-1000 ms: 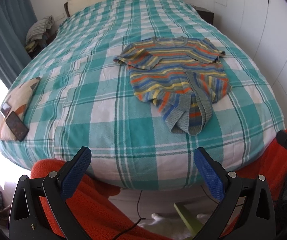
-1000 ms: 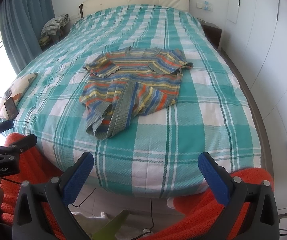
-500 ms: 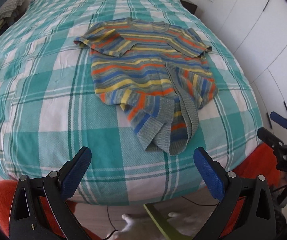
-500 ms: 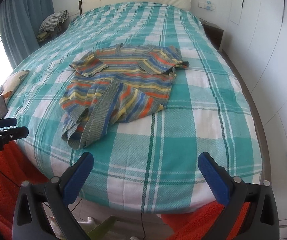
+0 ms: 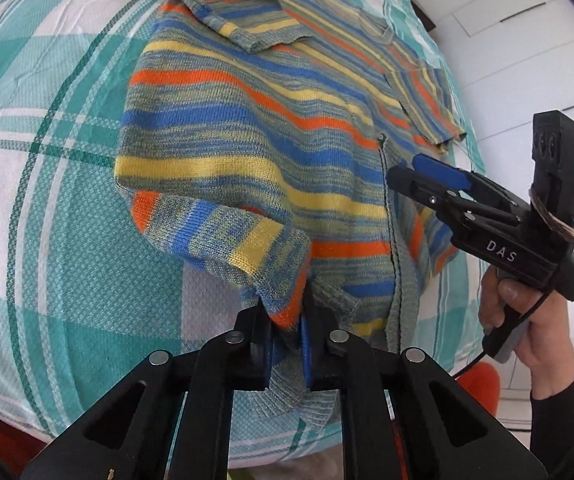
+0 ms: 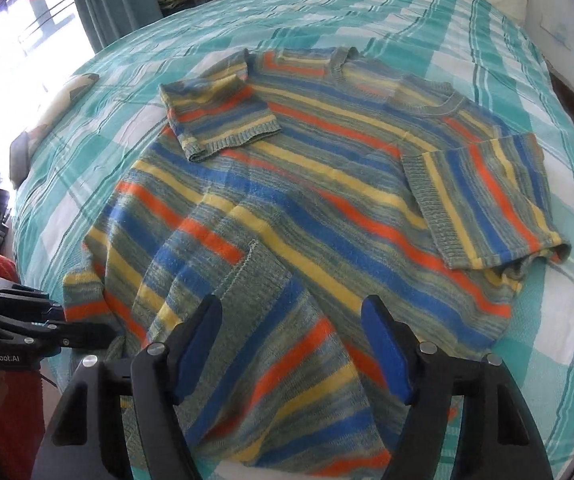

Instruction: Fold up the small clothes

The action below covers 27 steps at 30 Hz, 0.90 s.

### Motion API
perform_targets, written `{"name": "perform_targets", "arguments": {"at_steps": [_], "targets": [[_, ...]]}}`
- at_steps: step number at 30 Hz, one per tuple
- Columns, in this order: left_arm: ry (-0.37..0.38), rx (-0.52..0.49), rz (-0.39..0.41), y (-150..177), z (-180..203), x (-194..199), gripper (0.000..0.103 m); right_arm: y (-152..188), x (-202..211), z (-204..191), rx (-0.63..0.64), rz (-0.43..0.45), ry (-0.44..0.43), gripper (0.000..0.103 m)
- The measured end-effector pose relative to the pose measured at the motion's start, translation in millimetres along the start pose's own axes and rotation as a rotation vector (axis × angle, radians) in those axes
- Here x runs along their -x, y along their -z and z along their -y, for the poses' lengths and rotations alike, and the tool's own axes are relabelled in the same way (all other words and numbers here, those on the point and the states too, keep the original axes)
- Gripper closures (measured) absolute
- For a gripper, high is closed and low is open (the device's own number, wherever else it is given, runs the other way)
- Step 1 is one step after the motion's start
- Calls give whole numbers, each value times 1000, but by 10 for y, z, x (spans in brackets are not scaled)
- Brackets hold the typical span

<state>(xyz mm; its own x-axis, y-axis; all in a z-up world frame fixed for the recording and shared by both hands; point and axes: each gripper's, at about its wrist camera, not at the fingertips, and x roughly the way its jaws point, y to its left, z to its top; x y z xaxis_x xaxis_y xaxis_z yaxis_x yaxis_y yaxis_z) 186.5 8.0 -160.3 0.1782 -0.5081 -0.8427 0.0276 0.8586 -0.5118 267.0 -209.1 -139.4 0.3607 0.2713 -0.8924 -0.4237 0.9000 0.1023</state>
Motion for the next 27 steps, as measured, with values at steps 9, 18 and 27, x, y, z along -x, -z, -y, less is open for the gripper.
{"name": "perform_targets", "arguments": {"at_steps": [9,18,27], "targets": [[21,-41,74,251,-372,709,97,313,598,-88,25,125,-83,98],[-62,-92,57,474,-608,828,97,1484,1636,37,-47,155,17,98],[-92,-35,38,515,-766,787,97,2076,1406,249,-184,20,111,97]]}}
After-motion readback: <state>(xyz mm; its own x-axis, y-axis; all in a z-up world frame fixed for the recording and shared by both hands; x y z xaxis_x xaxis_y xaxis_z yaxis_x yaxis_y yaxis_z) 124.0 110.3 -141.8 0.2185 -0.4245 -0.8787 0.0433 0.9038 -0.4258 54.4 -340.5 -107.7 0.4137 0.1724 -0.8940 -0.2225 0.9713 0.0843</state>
